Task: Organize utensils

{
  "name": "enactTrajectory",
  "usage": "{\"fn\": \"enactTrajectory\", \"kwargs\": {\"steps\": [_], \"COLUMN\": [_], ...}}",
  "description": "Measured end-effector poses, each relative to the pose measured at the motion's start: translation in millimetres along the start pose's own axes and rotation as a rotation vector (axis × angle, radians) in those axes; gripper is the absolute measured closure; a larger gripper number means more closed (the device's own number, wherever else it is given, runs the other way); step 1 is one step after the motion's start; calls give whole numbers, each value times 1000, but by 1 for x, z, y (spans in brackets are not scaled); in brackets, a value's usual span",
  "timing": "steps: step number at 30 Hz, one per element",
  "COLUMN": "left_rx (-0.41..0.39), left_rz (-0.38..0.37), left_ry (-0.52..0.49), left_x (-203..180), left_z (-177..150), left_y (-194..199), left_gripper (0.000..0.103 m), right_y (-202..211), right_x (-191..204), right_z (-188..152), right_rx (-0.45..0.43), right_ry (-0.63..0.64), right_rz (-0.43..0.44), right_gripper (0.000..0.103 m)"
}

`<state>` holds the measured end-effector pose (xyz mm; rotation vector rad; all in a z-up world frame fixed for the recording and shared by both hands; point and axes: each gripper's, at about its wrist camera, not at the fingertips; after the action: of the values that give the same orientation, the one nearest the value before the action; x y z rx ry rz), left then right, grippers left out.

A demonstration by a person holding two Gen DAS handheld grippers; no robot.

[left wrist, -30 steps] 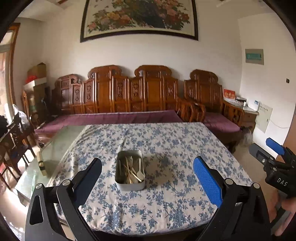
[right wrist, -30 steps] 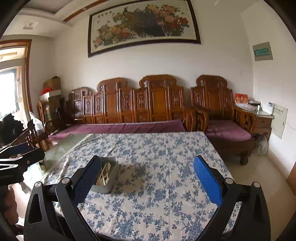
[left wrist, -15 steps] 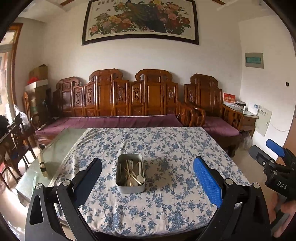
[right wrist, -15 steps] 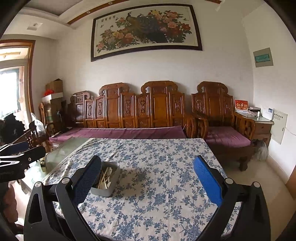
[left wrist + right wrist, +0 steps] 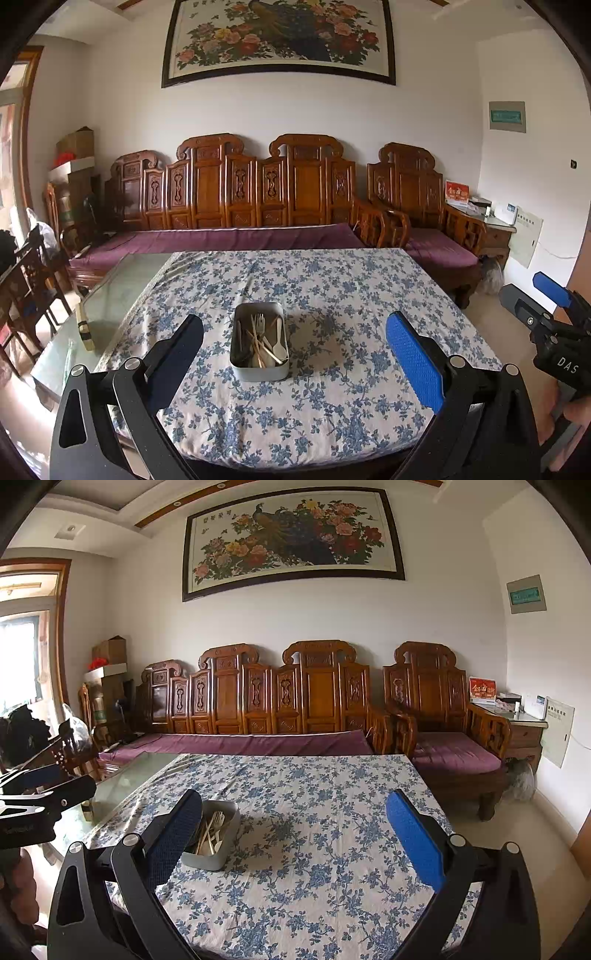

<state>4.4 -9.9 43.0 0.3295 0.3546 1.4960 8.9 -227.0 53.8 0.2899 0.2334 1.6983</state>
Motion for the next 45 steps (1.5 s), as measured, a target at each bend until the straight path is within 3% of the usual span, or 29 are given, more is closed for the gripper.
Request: {"fn": "enactTrajectory", "kwargs": {"steps": [45], "left_rx": [6], "left_rz": [-8], "left_ry": [4], "left_x": [0], "left_z": [-8], "left_y": [-6], "left_gripper": [8], "right_y": [2], "right_x": [2], "right_z": [-1], "right_rx": [1], "right_ry": [1], "right_rz": [8], "right_gripper": [3]}}
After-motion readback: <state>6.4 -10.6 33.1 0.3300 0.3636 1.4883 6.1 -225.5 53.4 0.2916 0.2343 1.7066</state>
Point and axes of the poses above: each gripper's, at about its wrist camera, not at the fingertips, and y roughly against the way its jaws point, x to its left, z to its top, and after that the axes turned 1 degree about -x, right-handed
